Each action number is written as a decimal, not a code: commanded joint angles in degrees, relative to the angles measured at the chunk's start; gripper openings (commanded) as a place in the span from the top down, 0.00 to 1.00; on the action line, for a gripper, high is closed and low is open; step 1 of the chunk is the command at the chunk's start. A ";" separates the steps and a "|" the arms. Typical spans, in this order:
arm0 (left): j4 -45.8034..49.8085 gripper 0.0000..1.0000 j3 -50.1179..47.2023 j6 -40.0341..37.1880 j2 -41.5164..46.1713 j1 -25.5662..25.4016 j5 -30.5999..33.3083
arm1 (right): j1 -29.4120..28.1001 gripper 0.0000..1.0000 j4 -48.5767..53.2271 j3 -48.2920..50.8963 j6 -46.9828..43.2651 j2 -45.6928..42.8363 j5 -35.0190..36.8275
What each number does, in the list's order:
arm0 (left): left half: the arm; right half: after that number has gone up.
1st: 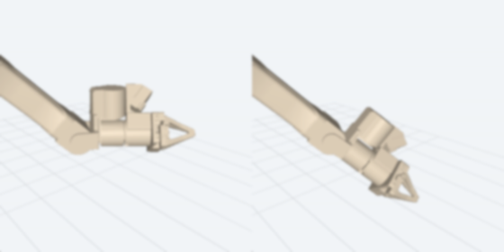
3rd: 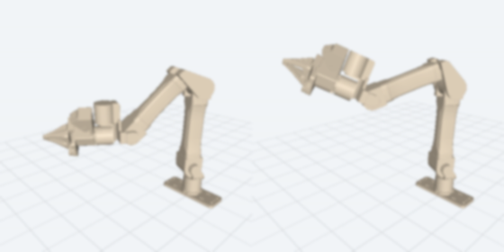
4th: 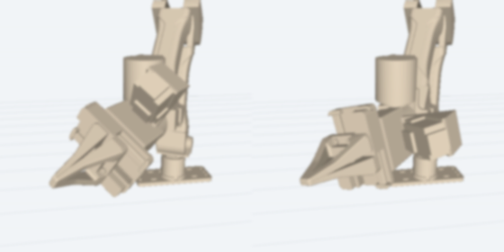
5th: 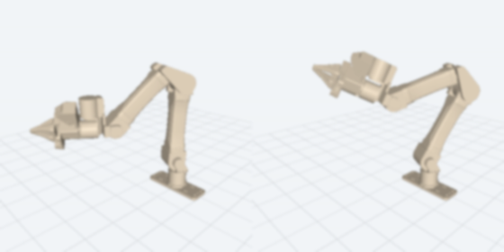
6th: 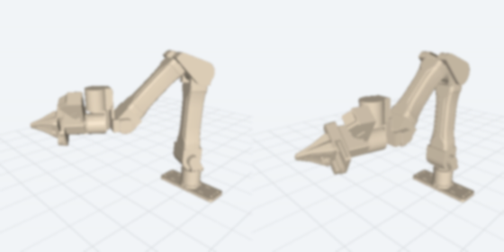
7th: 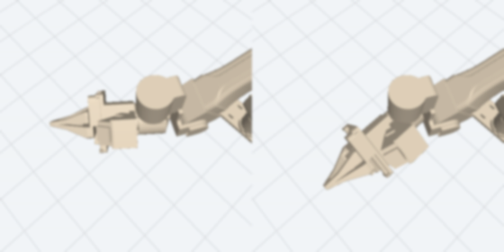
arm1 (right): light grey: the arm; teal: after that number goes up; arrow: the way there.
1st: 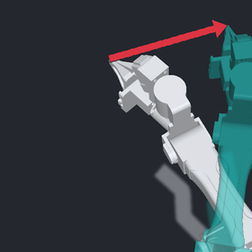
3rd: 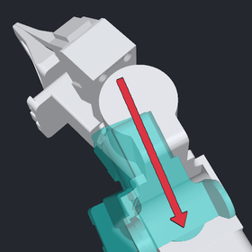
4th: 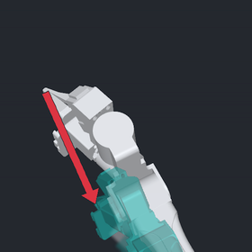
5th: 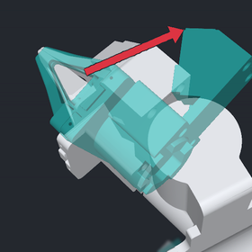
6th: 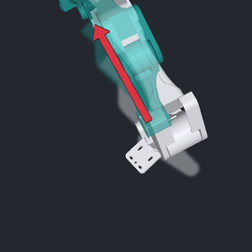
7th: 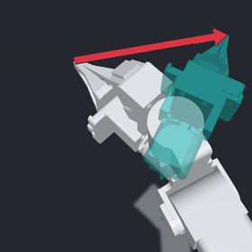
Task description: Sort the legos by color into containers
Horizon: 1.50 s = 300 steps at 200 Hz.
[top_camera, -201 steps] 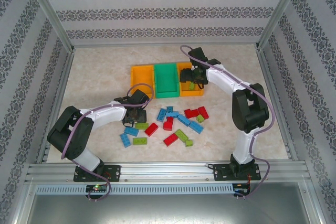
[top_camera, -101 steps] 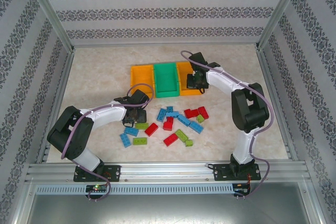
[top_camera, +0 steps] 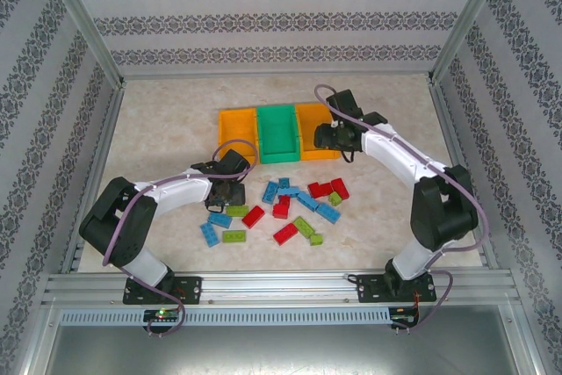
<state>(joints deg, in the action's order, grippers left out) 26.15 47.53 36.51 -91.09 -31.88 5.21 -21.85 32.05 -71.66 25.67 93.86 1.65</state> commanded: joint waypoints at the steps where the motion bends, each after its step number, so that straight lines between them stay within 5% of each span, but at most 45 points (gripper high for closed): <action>1: -0.89 0.68 0.29 0.40 -1.72 -0.29 2.48 | 1.16 0.32 -1.51 4.34 0.53 -4.20 2.70; 32: 0.03 0.73 0.89 0.06 -0.37 -0.30 2.53 | 3.09 0.02 -4.33 11.51 0.49 -9.42 4.02; 137: 3.20 0.81 12.99 -3.22 6.26 -4.42 0.64 | 4.84 0.02 -14.60 29.11 0.91 -20.99 4.67; 191: -2.32 0.81 32.17 -8.42 -8.22 -4.68 -7.80 | 4.91 0.02 -18.01 35.93 2.21 -26.32 5.40; 245: 2.02 0.81 55.94 -12.54 -26.31 -4.68 -13.88 | 4.62 0.02 -17.30 38.18 1.12 -28.06 0.33; 300: 7.61 0.80 73.92 -14.28 -39.16 -4.68 -14.56 | -2.27 0.19 -14.65 38.08 4.00 -23.17 0.29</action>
<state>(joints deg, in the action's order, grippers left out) 29.43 114.74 24.53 -126.50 -35.97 -7.75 -21.15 15.40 -34.22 27.35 68.40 2.13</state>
